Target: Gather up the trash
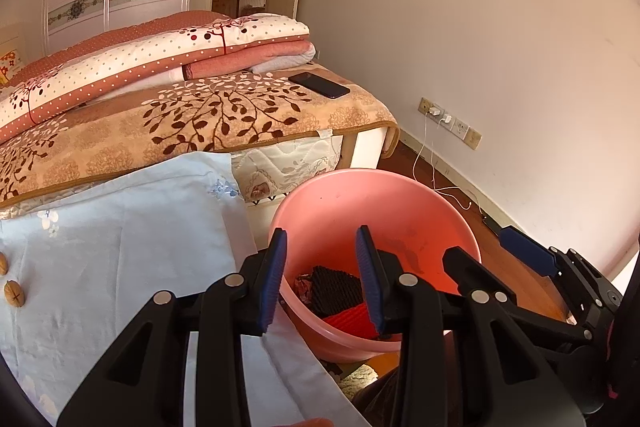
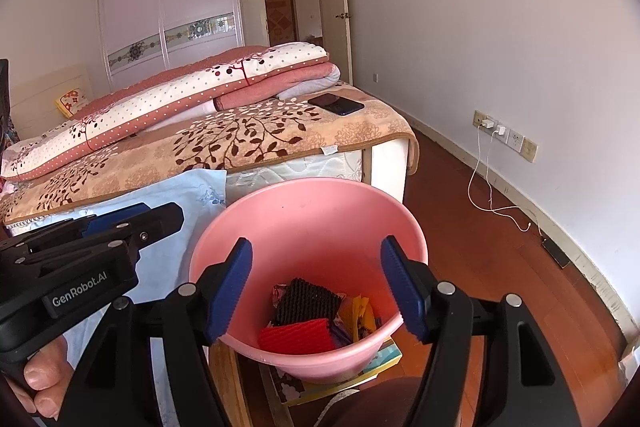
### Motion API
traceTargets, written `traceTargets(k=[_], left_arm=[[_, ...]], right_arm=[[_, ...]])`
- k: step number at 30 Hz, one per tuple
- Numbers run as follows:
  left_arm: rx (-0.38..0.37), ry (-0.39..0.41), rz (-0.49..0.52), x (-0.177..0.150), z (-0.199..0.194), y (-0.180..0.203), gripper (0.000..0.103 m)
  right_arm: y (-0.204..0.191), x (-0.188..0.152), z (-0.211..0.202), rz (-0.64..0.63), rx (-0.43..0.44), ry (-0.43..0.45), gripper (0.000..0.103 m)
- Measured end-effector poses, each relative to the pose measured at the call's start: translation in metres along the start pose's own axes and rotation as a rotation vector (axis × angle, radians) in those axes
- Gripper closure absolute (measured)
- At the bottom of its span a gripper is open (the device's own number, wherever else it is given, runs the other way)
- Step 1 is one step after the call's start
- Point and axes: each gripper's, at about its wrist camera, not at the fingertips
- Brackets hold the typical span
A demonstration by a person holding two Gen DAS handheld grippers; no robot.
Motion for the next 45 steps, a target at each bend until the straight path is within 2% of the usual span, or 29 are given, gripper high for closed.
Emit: traceTargets(k=[25, 45], left_arm=[[0.063, 0.072, -0.014, 0.001, -0.014, -0.013, 0.067], [0.069, 0.082, -0.025, 0.0, -0.019, -0.018, 0.067]], right_arm=[[-0.009, -0.001, -0.007, -0.01, -0.002, 0.028, 0.035], [-0.013, -0.002, -0.007, 0.005, 0.006, 0.015, 0.035]])
Point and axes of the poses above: each gripper's, at about its wrist camera, not at the fingertips, and z roughly the way its jaws point, y to its right, x to its top, and after that the axes turned 8 degrees about z, right-handed
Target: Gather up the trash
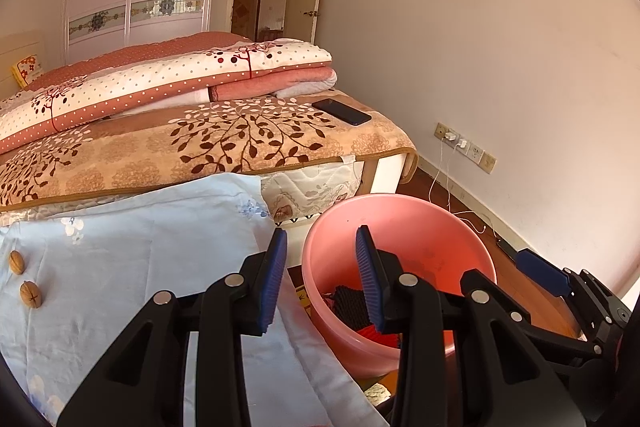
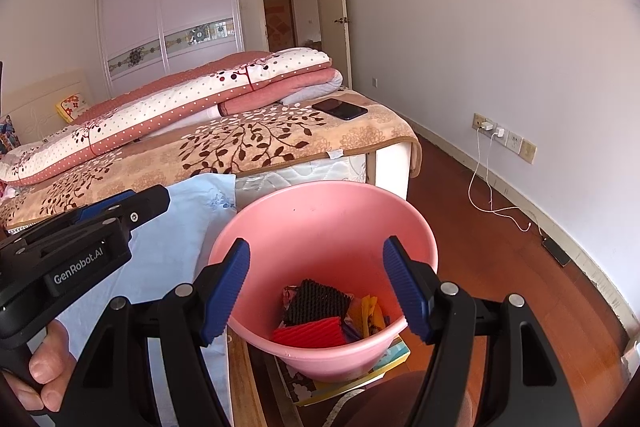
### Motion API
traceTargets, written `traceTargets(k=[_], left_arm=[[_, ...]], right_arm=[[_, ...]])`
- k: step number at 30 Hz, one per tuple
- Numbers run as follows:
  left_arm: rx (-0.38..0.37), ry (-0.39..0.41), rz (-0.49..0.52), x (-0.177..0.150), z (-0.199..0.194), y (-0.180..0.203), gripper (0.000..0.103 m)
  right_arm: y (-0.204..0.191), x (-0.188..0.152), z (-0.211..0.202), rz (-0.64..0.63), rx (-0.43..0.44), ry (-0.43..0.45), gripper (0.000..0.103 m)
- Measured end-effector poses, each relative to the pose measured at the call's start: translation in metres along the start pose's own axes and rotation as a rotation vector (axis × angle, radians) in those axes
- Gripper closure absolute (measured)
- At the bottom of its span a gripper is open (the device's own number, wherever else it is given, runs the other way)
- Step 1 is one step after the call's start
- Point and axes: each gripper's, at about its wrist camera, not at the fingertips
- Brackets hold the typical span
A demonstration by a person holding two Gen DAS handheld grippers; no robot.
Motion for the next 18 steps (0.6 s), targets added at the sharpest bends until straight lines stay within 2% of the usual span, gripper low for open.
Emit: traceTargets(k=[18], left_arm=[[-0.007, -0.005, 0.006, -0.0042, -0.0006, -0.0013, 0.067]], right_arm=[[-0.0029, -0.003, -0.0008, -0.004, -0.002, -0.003, 0.035]])
Point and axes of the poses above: each gripper's, at about its wrist camera, not at the fingertips, and z roughly the way its jaws point, y to its right, x to its top, and after that the axes turned 8 degrees about z, right-handed
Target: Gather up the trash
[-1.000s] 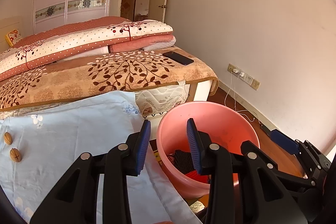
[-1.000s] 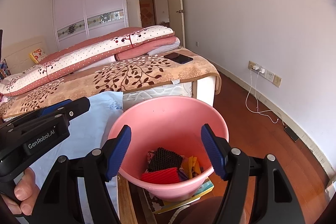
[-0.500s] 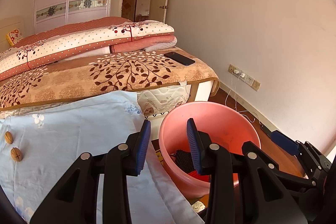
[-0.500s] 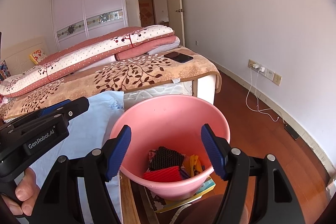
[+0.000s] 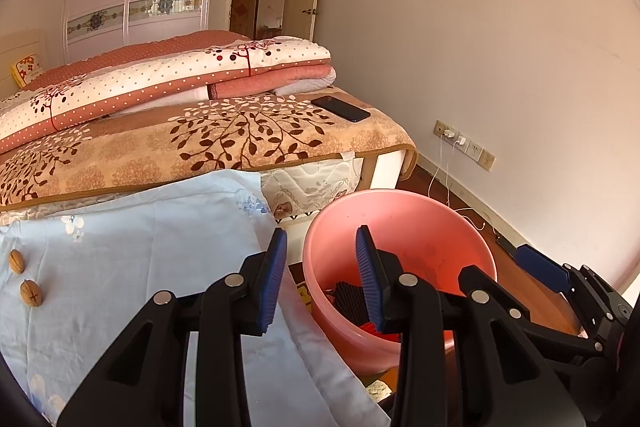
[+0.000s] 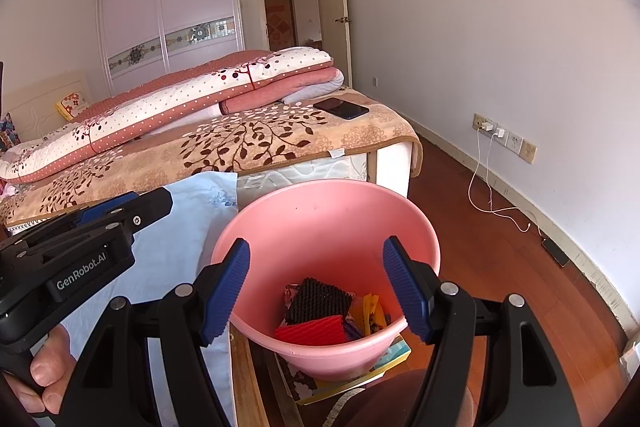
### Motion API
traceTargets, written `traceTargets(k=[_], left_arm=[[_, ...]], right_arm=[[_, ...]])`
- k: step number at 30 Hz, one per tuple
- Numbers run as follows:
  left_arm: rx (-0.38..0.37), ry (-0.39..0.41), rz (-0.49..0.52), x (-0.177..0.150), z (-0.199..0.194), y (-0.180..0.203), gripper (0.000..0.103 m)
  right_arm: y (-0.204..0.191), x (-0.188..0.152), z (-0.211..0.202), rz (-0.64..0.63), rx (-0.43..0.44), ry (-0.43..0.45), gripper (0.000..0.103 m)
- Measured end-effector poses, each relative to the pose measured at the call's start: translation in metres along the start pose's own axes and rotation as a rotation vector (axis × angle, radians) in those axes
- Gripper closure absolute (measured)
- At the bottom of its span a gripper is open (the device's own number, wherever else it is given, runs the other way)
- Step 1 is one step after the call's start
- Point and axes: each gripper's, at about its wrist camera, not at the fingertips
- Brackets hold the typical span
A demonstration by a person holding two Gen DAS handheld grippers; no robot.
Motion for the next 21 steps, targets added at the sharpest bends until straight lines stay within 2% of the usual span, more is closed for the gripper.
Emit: traceTargets(k=[21], left_arm=[[-0.009, -0.008, 0.003, -0.0046, 0.0015, -0.0005, 0.067]], right_arm=[[0.0, -0.0012, 0.0006, -0.006, -0.001, -0.003, 0.035]])
Point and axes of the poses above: each gripper's, at about its wrist camera, not at the fingertips, and z roughly the way its jaws point, y to its right, x to its top, and after that the axes turned 8 degrees about z, right-handed
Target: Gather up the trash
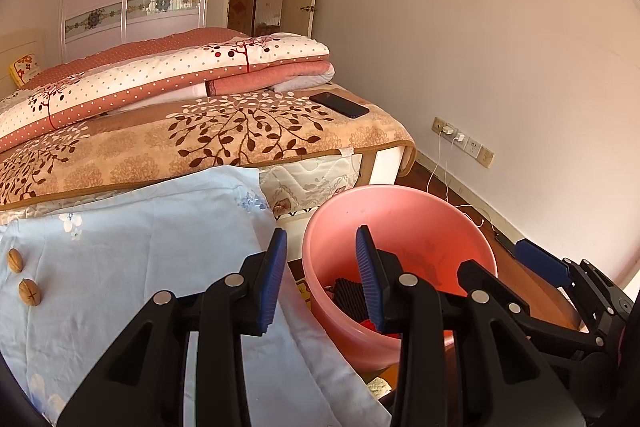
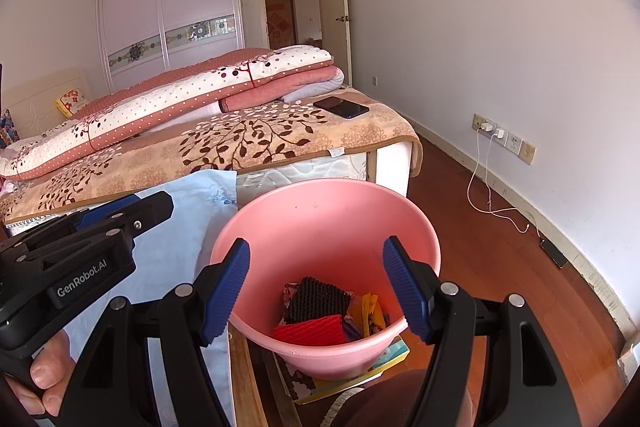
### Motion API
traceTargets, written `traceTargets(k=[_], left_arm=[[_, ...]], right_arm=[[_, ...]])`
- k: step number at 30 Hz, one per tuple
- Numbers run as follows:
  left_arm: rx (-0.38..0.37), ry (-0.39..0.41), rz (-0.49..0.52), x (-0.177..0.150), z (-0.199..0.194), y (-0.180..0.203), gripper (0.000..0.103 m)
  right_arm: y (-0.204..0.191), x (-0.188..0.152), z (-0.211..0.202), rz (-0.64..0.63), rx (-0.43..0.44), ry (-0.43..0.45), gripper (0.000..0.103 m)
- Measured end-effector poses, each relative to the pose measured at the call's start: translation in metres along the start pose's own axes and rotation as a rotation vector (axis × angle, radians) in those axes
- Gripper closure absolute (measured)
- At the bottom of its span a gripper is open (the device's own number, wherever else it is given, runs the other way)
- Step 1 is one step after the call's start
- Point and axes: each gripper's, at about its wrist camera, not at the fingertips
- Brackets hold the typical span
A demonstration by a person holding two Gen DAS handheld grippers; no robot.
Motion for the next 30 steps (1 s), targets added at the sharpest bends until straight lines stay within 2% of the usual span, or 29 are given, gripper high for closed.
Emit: traceTargets(k=[30], left_arm=[[-0.029, -0.025, 0.005, -0.0062, 0.0015, -0.0041, 0.067]], right_arm=[[-0.0036, 0.0014, 0.0028, -0.013, -0.011, -0.015, 0.035]])
Point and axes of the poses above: each gripper's, at about its wrist camera, not at the fingertips, and z roughly the way its jaws point, y to its right, x to its top, and after that the axes turned 8 degrees about z, right-handed
